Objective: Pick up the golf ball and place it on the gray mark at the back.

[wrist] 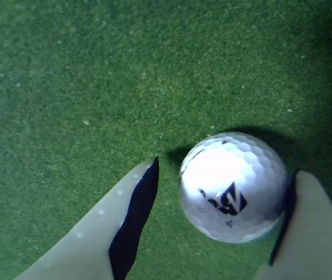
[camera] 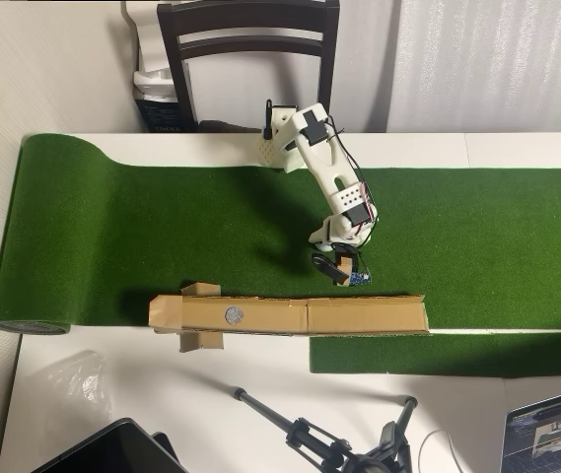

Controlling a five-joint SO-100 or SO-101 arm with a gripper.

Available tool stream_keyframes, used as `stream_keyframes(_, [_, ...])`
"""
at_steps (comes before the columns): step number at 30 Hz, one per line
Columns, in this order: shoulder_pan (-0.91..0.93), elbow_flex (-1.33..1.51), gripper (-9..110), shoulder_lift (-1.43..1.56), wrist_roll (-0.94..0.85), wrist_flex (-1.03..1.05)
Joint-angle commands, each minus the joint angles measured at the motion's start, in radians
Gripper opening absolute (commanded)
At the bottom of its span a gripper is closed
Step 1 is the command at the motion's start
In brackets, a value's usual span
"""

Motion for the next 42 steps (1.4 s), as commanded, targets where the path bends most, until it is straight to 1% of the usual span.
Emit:
stream_keyframes(1, [-0.012, -0.091, 36, 0.025, -0.002, 0.002])
stream_keyframes(21, [-0.009, -0.091, 35, 0.025, -0.006, 0.002])
stream_keyframes(26, [-0.012, -0.08, 31, 0.025, -0.008, 0.003])
stream_keyframes(28, [-0.014, -0.078, 32, 0.025, -0.009, 0.003])
stream_keyframes(35, [-0.038, -0.089, 31, 0.023, -0.009, 0.086])
stream_keyframes(42, [-0.04, -0.089, 31, 0.023, -0.008, 0.092])
